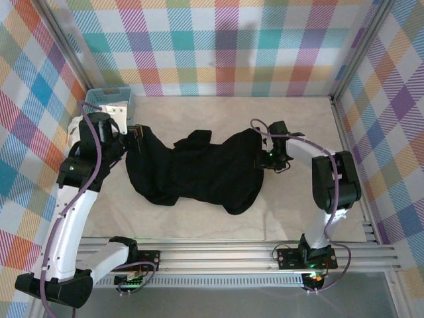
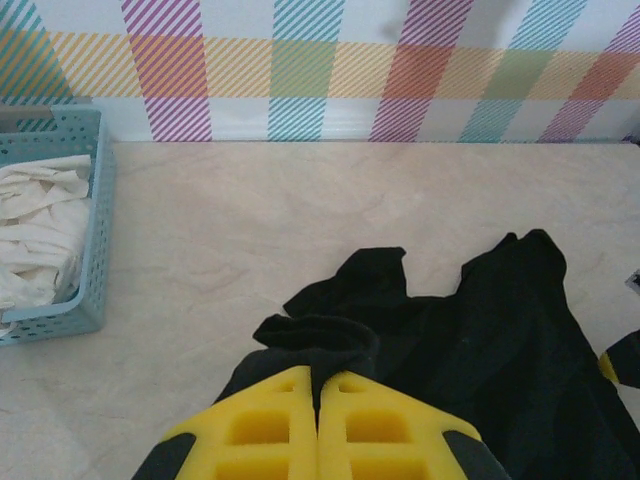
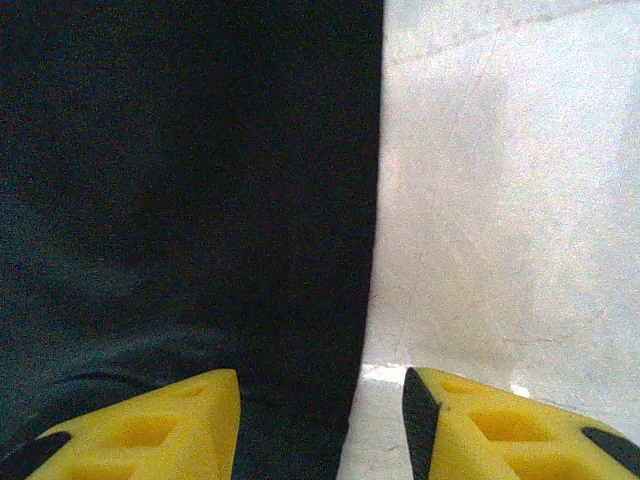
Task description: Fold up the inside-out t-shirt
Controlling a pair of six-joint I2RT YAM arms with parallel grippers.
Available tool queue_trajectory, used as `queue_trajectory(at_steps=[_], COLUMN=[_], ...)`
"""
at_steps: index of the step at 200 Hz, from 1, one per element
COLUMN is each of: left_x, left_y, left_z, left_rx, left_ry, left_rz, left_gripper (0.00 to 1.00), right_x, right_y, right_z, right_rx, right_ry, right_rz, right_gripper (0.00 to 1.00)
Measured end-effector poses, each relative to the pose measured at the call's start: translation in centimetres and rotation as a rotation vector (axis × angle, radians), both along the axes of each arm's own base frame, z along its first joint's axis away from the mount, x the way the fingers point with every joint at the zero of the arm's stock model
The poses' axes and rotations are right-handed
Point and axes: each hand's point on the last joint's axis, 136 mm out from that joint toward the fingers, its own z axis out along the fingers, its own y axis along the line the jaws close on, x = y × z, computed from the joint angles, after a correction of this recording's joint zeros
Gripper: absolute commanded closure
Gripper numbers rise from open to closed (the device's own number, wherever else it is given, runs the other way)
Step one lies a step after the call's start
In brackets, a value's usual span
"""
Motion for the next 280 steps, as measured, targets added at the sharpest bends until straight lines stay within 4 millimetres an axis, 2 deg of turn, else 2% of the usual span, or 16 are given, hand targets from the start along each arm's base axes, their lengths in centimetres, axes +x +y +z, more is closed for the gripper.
queue_trajectory(at_steps=[21,81,132,205,227,240,252,268,280], left_x=[-0.1,-0.2,-0.2,-0.3,-0.3,-0.2,-0.2,-0.1,0.1], left_y=[-0.1,-0.4,-0.4,-0.4,-0.4,-0.4,-0.3,0.2,1.0], left_z=[-0.1,-0.1,-0.1,-0.1,-0.1,-0.1,-0.1,-0.1,-0.1], left_rx=[-0.003,-0.011,-0.011,-0.012,-0.012,-0.014,-0.021,-0.032,-0.052], left_ry=[0.001,0.002,0.003,0.003,0.003,0.004,0.005,0.008,0.011], left_rz=[-0.007,-0.022,-0.023,-0.023,-0.023,-0.021,-0.011,0.016,0.052], left_gripper=[1.0,1.0,1.0,1.0,1.0,1.0,1.0,1.0,1.0], right_x=[-0.5,-0.3,-0.4,-0.7,-1.0,-1.1,-0.9,0.0,0.9], right_y=[0.2,0.8,0.5,2.0,2.4,2.5,2.7,2.8,1.9], right_z=[-1.1,-1.2,-1.4,-1.2,-0.9,-0.1,1.9,6.4,11.0], right_rx=[-0.043,-0.116,-0.204,-0.21,-0.189,-0.165,-0.119,-0.02,0.061], right_ry=[0.029,0.016,0.0,-0.026,-0.04,-0.059,-0.099,-0.207,-0.313], right_rz=[0.016,0.047,0.049,0.083,0.098,0.099,0.096,0.079,0.045], right_gripper=[0.51,0.56,0.73,0.98,1.0,1.0,1.0,1.0,1.0])
